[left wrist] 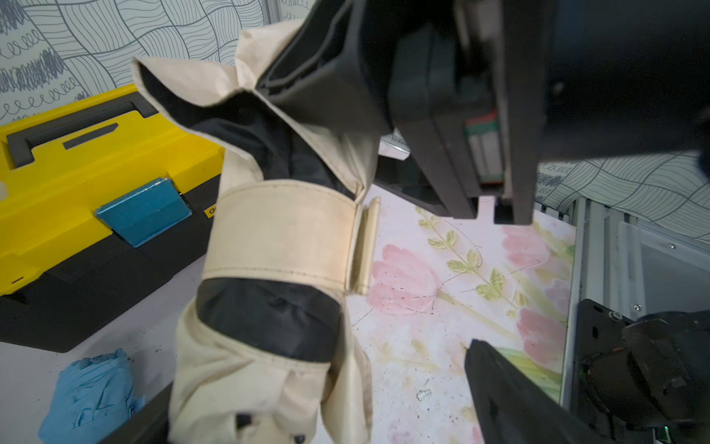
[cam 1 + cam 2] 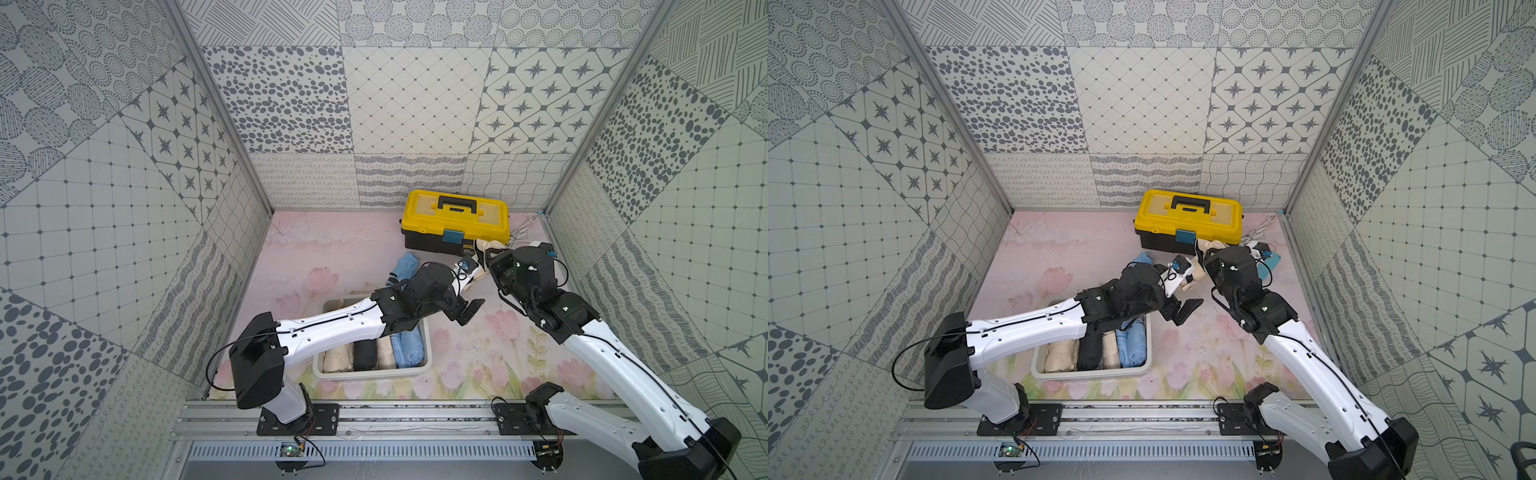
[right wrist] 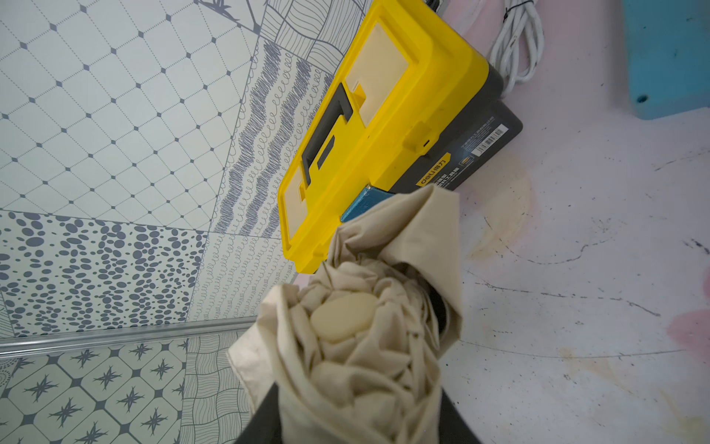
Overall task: Put the umbrella into the storage box
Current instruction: Pick up the umbrella from the center of the board.
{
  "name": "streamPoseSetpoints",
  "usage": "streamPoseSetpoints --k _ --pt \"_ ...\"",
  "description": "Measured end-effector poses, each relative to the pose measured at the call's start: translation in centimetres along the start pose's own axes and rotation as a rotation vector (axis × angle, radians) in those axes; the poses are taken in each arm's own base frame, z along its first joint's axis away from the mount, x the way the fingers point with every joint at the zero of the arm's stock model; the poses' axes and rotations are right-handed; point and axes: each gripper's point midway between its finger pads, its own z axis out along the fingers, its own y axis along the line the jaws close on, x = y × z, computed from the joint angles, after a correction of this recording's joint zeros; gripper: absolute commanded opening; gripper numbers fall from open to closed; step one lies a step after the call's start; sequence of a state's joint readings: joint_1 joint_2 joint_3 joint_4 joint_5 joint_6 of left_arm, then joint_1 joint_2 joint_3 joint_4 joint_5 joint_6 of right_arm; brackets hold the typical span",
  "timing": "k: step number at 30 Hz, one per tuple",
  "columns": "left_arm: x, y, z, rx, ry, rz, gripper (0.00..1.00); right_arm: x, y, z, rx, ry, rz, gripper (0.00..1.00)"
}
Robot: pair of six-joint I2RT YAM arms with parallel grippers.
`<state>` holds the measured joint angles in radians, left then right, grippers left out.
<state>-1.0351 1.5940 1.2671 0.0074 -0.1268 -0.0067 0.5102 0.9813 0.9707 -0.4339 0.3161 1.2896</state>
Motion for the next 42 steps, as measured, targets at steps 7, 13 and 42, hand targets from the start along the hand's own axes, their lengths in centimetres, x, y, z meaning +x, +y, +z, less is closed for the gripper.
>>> streamPoseSetpoints --k 7,13,42 --pt "-0.5 -0.2 -1.4 0.015 -0.029 0.024 0.99 0.3 0.5 0.0 -0.020 0.014 0.026 0.25" --pt "-0.4 -0.5 -4.5 0.050 -0.085 0.024 0.99 0.8 0.5 0.0 -0.024 0.047 0.033 0.24" --pt "-1.2 2.6 0.6 0.064 -0.204 -0.104 0.54 1.4 0.6 0.1 -0.028 0.093 0.103 0.22"
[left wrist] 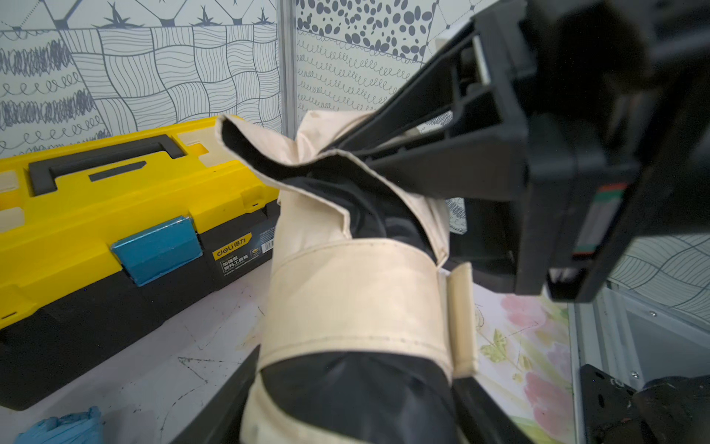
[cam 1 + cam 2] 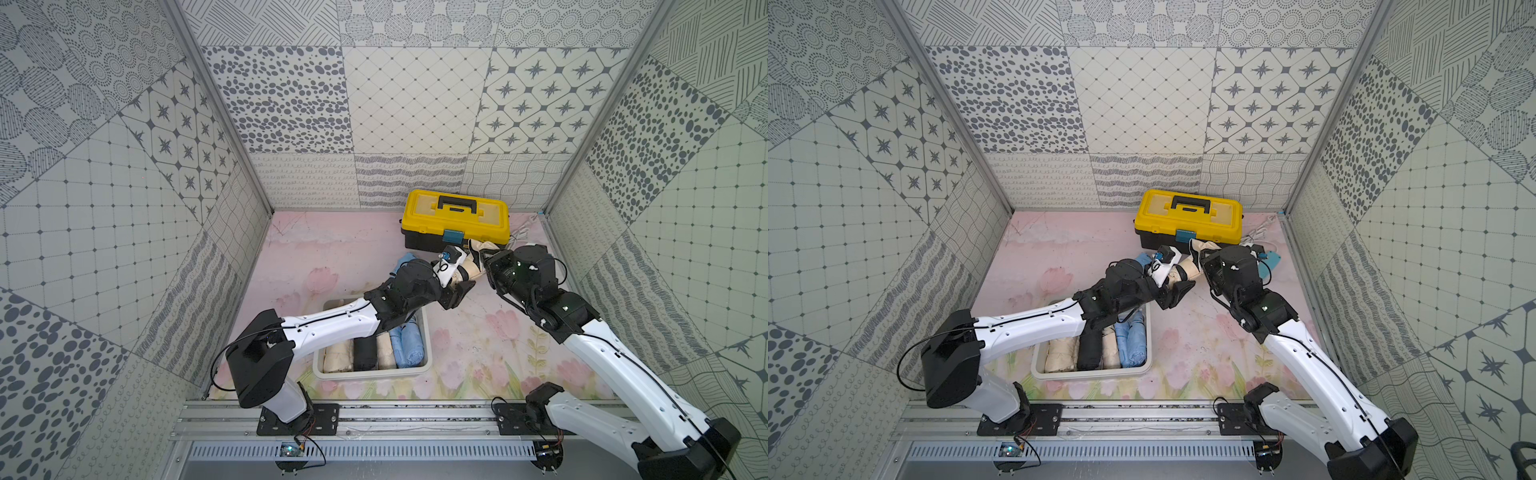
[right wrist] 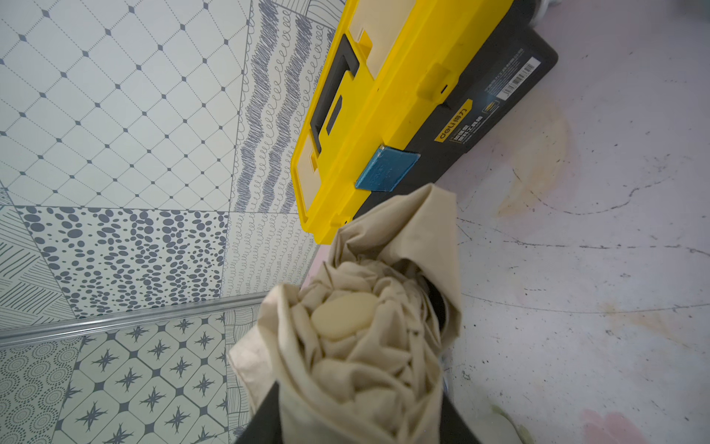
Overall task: Put the umbrella into the storage box
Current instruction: Pick up the umbrella from the center of the board.
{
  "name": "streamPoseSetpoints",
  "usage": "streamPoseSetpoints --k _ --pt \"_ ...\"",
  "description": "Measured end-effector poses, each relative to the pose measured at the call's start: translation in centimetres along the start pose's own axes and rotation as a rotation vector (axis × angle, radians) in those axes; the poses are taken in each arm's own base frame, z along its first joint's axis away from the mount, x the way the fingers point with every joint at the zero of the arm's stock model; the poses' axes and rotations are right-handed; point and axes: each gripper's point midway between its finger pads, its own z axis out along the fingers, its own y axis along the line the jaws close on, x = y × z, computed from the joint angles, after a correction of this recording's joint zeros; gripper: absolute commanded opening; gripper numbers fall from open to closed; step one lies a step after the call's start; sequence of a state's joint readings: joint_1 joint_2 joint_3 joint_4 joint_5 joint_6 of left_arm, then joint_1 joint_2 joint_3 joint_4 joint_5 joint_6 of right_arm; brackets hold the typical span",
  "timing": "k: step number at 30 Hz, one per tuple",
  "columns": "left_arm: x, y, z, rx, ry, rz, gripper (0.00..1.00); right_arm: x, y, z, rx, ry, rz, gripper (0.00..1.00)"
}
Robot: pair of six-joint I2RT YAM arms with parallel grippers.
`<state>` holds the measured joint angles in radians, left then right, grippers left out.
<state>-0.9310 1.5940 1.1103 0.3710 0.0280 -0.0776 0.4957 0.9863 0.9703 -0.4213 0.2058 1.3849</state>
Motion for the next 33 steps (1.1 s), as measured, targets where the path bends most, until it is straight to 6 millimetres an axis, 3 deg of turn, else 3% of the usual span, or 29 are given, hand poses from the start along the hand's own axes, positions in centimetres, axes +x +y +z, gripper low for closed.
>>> streamPoseSetpoints --k 6,8,12,17,24,27,33 --pt "-0.1 0.2 0.2 0.021 -0.011 -0.020 0.35 0.0 0.1 0.3 -0.001 0.000 0.016 0.29" --pt "-0.1 0.2 0.2 0.025 -0.009 -0.029 0.28 0.0 0.1 0.3 -0.003 -0.002 0.017 0.39" --pt "-0.1 0.5 0.1 0.032 0.000 -0.059 0.14 -0.1 0.1 0.3 -0.003 -0.005 -0.004 0.70" --pt "-0.9 0.7 -0.5 0.050 0.030 -0.145 0.04 -0.9 -0.1 0.2 0.007 -0.008 -0.156 0.84" --pt "-1.9 3.0 -2.9 0.020 0.089 -0.366 0.00 -2.2 3.1 -3.0 -0.075 -0.026 -0.717 0.88" --pt "-2.1 4.2 -4.3 -0.015 0.121 -0.489 0.00 -1.5 4.1 -3.9 -0.130 -0.007 -0.995 0.87" --pt "-2.3 5.4 -7.1 -0.064 0.157 -0.700 0.00 1.5 4.0 -4.4 -0.255 0.085 -1.471 0.90"
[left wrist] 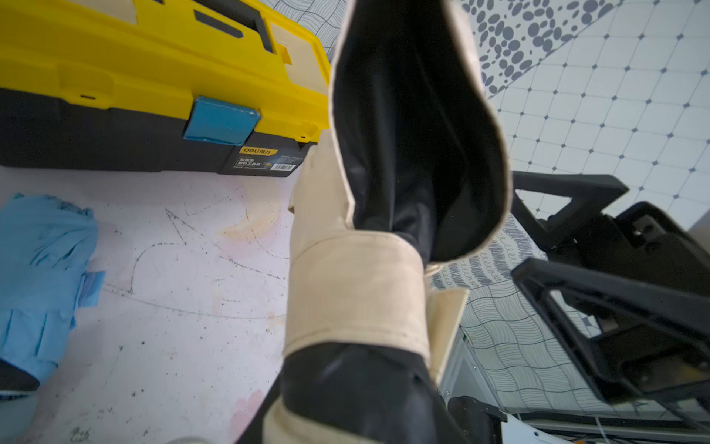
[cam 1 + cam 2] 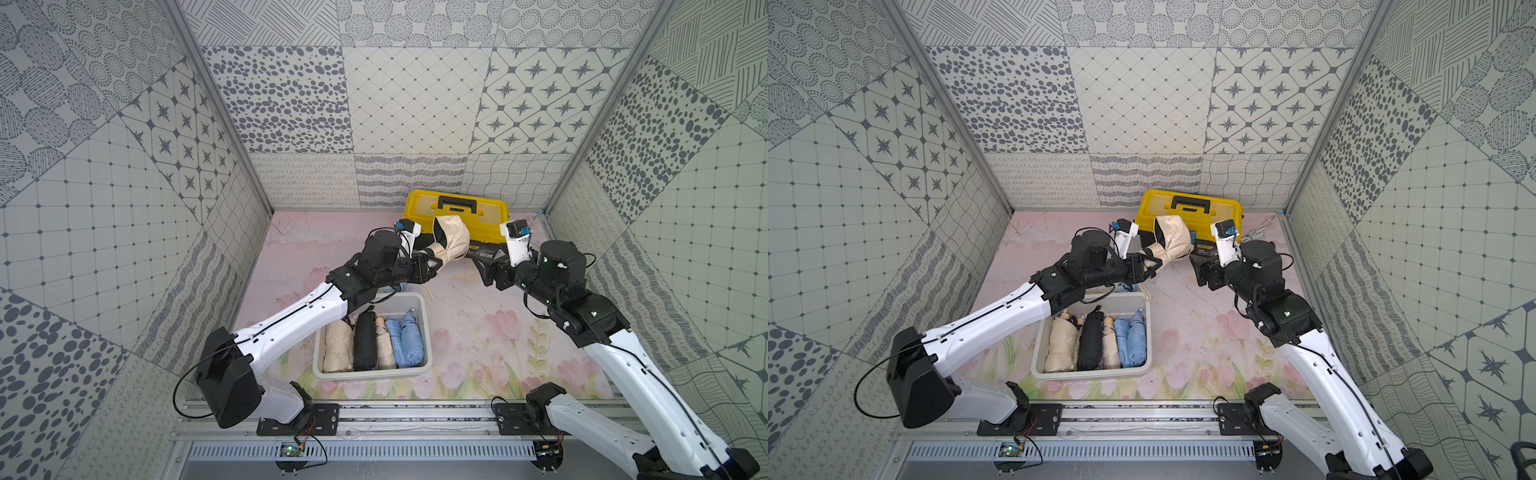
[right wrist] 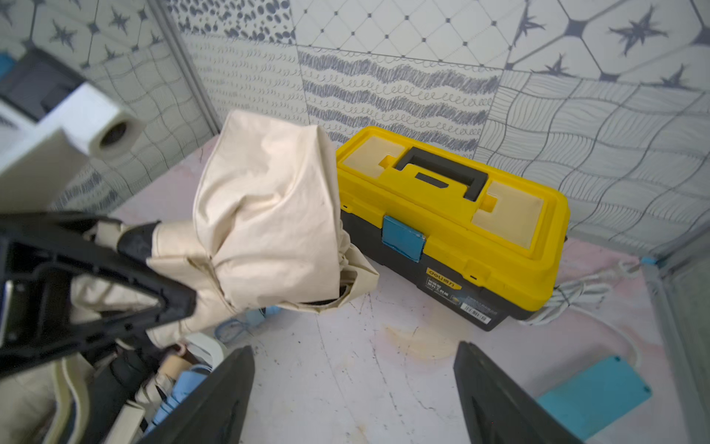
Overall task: Put the umbrella into the storage box
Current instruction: Pick up the umbrella from the center of the board.
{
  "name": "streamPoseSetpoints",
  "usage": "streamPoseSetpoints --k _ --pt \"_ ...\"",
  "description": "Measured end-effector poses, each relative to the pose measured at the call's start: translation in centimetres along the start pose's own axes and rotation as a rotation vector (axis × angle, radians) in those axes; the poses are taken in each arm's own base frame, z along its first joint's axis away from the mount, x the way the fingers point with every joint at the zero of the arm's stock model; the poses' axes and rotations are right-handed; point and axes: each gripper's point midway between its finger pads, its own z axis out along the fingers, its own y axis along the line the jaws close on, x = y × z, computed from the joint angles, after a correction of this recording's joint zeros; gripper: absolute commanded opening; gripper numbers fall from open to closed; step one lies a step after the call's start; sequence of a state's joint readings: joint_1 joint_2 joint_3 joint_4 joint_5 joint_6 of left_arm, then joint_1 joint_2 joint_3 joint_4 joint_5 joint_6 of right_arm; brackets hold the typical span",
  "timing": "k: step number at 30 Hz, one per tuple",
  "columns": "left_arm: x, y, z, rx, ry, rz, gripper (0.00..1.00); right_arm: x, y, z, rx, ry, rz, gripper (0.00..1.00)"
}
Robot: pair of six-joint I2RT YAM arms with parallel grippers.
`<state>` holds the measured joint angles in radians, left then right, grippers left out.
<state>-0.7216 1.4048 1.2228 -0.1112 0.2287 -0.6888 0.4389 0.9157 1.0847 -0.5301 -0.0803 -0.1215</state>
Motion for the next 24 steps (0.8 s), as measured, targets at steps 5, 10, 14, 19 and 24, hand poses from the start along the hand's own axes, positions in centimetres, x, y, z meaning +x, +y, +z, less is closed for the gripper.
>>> streamPoseSetpoints --k 5,10,14,19,24 --pt "0.0 0.3 -1.9 -0.010 0.018 -0.141 0.00 -0.2 2.1 0.0 -0.101 -0.012 -0.267 0.91" --pt "0.3 0.4 -3.1 -0.009 0.042 -0.268 0.00 -0.6 7.8 -0.4 -0.273 -0.093 -0.570 0.93" --pt "0.3 0.1 -3.9 0.008 0.054 -0.357 0.00 -0.2 10.9 0.5 -0.321 -0.154 -0.797 0.94" --pt "0.8 -0.7 -4.7 0.038 0.083 -0.470 0.00 -0.5 11.9 3.3 -0.271 -0.183 -0.997 0.93" --pt "1.8 -1.0 -5.3 0.054 0.122 -0.570 0.00 -1.3 12.1 5.6 -0.195 -0.207 -1.103 0.86"
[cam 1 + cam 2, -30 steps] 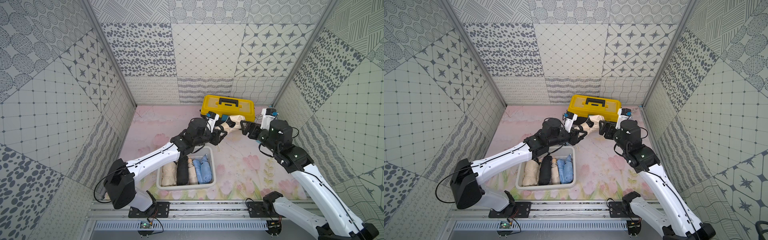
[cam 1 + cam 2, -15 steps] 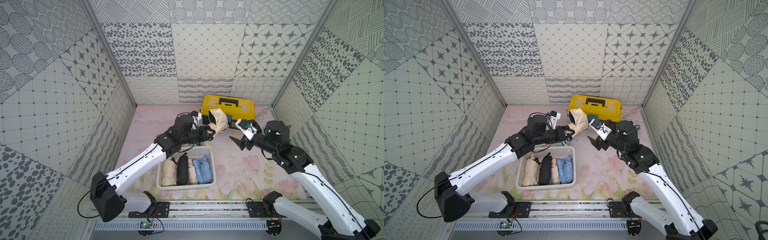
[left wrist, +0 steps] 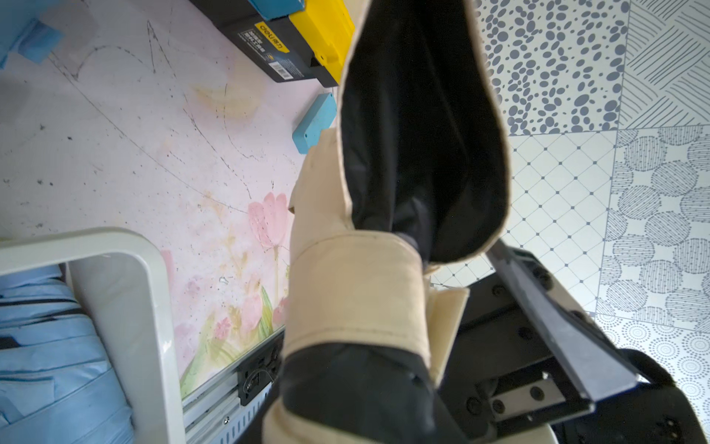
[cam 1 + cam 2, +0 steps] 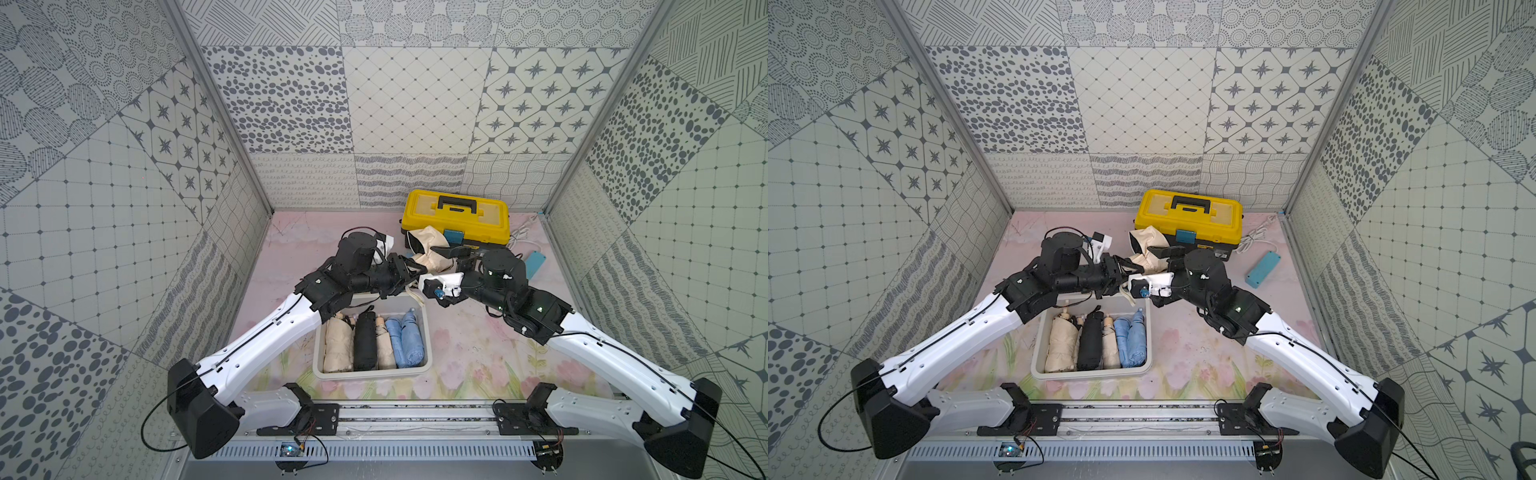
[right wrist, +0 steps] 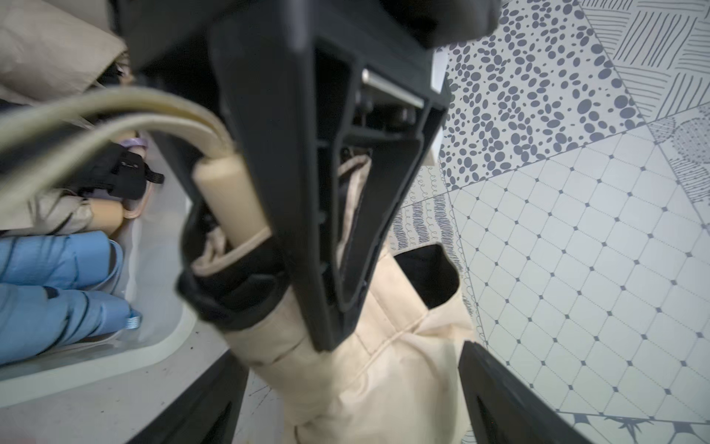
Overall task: Put the umbrella into the storage box
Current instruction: Pick up the umbrella from the center of the board.
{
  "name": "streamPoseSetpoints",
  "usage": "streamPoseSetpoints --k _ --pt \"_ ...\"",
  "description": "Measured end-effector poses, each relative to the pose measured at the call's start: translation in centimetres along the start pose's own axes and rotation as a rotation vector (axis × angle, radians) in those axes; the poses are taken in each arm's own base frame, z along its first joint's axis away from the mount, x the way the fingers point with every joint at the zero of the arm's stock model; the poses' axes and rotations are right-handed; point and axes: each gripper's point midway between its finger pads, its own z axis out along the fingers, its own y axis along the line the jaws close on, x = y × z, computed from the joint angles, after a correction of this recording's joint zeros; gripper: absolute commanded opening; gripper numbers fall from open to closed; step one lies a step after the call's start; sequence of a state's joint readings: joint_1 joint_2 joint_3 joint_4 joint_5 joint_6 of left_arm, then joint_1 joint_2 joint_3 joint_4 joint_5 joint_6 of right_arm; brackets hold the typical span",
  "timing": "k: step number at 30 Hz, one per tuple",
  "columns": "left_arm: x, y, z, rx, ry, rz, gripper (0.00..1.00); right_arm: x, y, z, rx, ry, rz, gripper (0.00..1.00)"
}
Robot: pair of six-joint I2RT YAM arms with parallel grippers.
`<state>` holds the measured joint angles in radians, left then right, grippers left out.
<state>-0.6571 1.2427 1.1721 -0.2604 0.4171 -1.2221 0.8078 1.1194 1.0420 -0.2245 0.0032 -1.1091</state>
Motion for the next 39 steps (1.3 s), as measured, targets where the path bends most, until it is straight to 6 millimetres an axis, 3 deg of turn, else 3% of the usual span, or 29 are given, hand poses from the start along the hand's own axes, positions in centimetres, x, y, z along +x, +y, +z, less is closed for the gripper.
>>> streamPoseSetpoints --k 8,20,30,32,39 --pt "1.1 0.2 -0.7 0.013 0.043 -0.141 0.00 -0.5 1.4 2.1 0.047 -0.012 -0.119 0.71" --pt "1.8 0.2 -0.9 0.058 0.069 -0.311 0.00 0.6 1.7 1.9 0.160 -0.021 -0.088 0.70" --pt "2.0 -0.3 -0.9 0.079 0.095 -0.379 0.01 1.0 1.9 1.3 0.216 -0.037 -0.059 0.45" --pt "2.0 -0.4 -0.9 0.081 0.098 -0.390 0.12 1.0 1.9 1.3 0.224 -0.040 -0.064 0.41" --pt "2.1 -1.1 -1.3 0.106 0.111 -0.417 0.79 1.1 1.8 1.3 0.233 -0.042 -0.067 0.33"
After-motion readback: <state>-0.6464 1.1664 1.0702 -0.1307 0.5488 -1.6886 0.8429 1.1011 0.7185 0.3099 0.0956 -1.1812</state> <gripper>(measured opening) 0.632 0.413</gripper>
